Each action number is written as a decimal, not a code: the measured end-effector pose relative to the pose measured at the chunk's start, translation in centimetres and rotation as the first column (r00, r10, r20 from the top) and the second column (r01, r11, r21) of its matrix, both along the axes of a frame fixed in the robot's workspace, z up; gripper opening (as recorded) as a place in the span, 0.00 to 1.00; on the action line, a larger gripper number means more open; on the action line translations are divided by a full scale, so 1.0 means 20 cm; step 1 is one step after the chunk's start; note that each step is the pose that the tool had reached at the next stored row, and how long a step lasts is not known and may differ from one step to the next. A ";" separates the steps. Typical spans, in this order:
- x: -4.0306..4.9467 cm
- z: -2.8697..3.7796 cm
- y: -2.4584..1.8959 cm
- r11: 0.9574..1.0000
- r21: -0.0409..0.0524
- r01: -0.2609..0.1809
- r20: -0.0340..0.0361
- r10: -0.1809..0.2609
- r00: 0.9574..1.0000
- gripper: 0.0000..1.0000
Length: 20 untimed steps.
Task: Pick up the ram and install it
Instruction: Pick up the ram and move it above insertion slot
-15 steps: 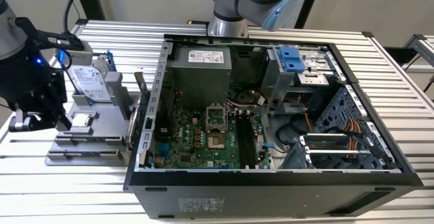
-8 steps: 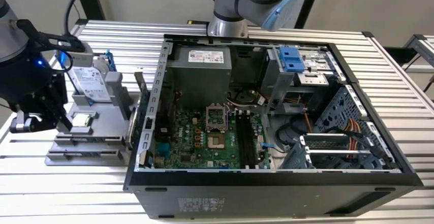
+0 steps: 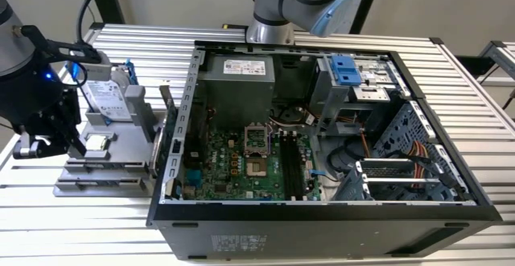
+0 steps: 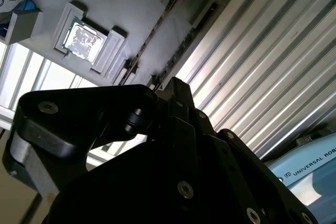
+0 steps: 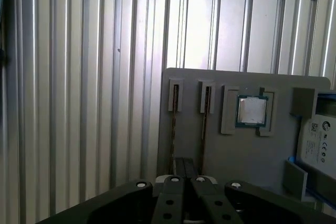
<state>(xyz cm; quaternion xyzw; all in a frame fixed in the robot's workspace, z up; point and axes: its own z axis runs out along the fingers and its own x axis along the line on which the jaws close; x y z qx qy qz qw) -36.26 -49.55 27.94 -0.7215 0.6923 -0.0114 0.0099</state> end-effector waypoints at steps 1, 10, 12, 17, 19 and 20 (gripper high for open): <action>0.000 0.000 0.000 1.000 0.000 0.000 0.000 0.000 1.000 0.00; 0.000 -0.021 0.000 1.000 0.000 0.000 -0.004 0.000 1.000 0.00; 0.000 -0.027 0.000 1.000 0.000 0.000 -0.009 0.000 1.000 0.00; 0.000 -0.034 0.000 1.000 0.000 0.000 -0.014 0.000 1.000 0.00; 0.000 -0.035 0.000 1.000 0.000 0.000 -0.014 0.000 1.000 0.00; 0.000 -0.035 0.000 1.000 0.000 0.000 -0.014 0.000 1.000 0.00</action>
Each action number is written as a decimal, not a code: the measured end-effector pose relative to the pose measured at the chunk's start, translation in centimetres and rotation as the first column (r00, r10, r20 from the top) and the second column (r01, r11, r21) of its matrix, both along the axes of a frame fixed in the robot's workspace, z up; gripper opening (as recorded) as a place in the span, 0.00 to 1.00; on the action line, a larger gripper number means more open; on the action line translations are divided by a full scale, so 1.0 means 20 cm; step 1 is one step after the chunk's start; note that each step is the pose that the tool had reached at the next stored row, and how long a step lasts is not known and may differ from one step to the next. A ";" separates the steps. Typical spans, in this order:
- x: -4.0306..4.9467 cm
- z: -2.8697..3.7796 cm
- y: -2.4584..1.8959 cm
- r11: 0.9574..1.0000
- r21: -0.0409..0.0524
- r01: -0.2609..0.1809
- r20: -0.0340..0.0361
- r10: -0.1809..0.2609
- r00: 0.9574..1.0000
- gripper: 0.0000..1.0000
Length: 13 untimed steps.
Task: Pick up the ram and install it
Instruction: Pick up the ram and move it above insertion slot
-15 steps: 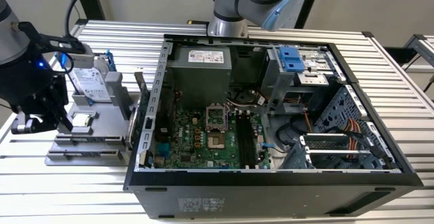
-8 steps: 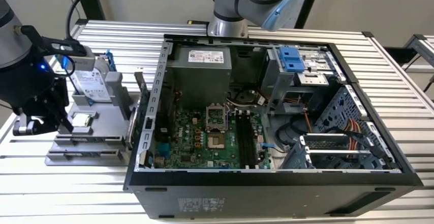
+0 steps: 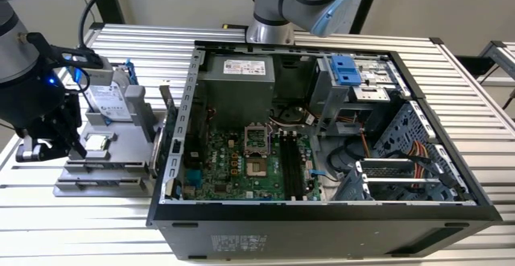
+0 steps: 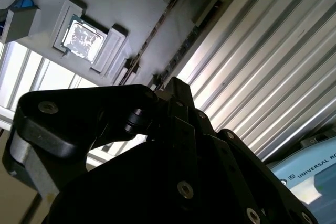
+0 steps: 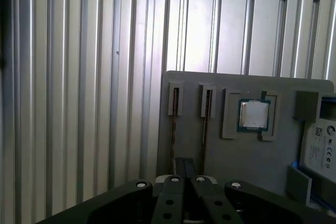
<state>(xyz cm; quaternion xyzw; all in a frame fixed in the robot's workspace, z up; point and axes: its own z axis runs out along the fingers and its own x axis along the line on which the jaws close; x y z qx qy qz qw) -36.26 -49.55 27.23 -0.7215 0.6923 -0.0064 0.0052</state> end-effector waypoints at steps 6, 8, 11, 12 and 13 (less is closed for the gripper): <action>0.000 0.000 0.000 1.000 0.000 0.000 0.000 0.000 1.000 1.00; 0.000 -0.001 0.000 1.000 0.000 0.000 0.000 0.000 1.000 1.00; 0.000 -0.001 0.000 1.000 0.000 0.000 0.000 0.000 1.000 1.00; 0.000 -0.001 0.000 1.000 0.000 0.000 0.000 0.000 1.000 1.00; 0.000 -0.001 0.000 1.000 0.000 0.000 0.000 0.000 1.000 1.00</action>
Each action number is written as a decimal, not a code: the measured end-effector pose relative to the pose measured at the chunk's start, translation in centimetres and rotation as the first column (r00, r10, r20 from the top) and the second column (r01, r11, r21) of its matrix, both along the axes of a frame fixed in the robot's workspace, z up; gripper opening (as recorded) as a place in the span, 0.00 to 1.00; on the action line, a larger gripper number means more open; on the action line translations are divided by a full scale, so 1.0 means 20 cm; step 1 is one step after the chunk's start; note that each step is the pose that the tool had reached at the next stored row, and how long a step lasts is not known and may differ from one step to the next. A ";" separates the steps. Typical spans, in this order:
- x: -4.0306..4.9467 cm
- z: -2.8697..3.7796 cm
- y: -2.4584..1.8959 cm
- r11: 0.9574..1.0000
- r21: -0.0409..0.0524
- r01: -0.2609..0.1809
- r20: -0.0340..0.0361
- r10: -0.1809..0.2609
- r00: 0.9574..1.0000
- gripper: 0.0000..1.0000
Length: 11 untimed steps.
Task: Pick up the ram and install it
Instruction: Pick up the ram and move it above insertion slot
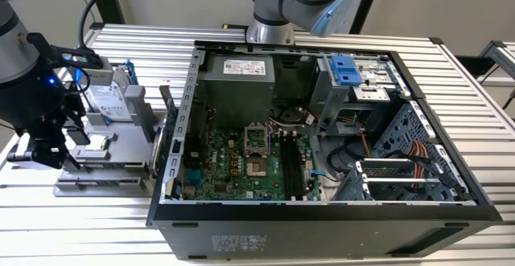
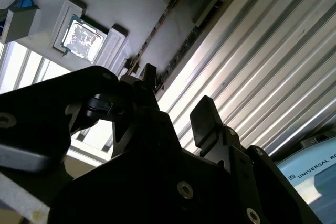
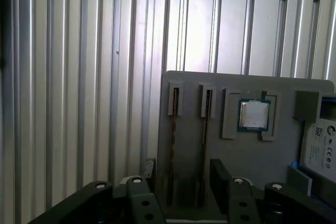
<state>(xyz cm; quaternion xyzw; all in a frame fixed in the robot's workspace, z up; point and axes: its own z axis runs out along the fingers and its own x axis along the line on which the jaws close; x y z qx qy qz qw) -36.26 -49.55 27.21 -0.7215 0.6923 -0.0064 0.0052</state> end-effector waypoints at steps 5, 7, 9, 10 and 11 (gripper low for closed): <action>0.000 0.000 0.000 1.000 0.000 0.000 0.000 0.000 1.000 1.00; 0.000 -0.001 0.000 1.000 0.000 0.000 0.000 0.000 1.000 1.00; 0.000 -0.001 0.000 1.000 0.000 0.000 -0.001 0.000 1.000 1.00; 0.000 -0.002 0.000 1.000 0.000 0.001 -0.003 -0.001 1.000 1.00; 0.000 -0.002 0.000 1.000 0.000 0.002 -0.007 -0.002 1.000 1.00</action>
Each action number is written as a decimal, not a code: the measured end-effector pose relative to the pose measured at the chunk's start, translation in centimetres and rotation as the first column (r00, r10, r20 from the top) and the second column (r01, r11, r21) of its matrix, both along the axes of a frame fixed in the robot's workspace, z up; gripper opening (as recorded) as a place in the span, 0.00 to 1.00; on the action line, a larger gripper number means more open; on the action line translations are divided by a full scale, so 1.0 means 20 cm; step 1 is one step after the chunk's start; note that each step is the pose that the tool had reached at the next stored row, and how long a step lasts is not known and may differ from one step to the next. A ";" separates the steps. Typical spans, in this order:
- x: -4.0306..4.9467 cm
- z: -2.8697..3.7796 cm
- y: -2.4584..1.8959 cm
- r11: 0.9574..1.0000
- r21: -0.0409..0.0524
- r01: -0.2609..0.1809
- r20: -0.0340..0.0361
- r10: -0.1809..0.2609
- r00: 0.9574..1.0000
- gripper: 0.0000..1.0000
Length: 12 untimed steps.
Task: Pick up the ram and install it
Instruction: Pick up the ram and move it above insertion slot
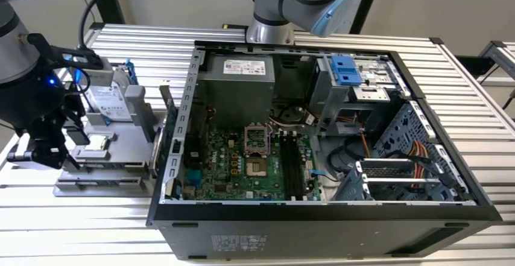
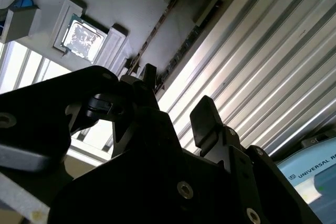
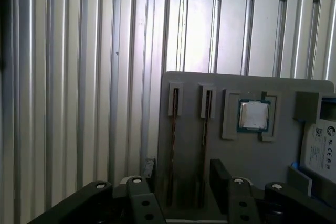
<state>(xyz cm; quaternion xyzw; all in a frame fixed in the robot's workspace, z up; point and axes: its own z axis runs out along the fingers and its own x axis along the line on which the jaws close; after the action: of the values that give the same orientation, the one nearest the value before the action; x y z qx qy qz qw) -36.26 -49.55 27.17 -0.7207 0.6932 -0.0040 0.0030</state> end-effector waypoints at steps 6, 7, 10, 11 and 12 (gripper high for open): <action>0.000 -0.002 0.000 1.000 0.000 0.007 -0.011 -0.007 1.000 1.00; 0.000 -0.002 0.000 1.000 0.000 0.008 -0.012 -0.008 1.000 1.00; 0.000 -0.003 0.000 1.000 0.000 0.008 -0.011 -0.008 1.000 1.00; 0.000 -0.004 0.000 1.000 0.000 0.008 -0.011 -0.008 1.000 1.00; 0.000 -0.006 0.000 1.000 0.000 0.008 -0.011 -0.008 1.000 1.00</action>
<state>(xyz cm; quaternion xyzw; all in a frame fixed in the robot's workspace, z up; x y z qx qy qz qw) -36.26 -49.55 27.05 -0.7180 0.6960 0.0000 -0.0010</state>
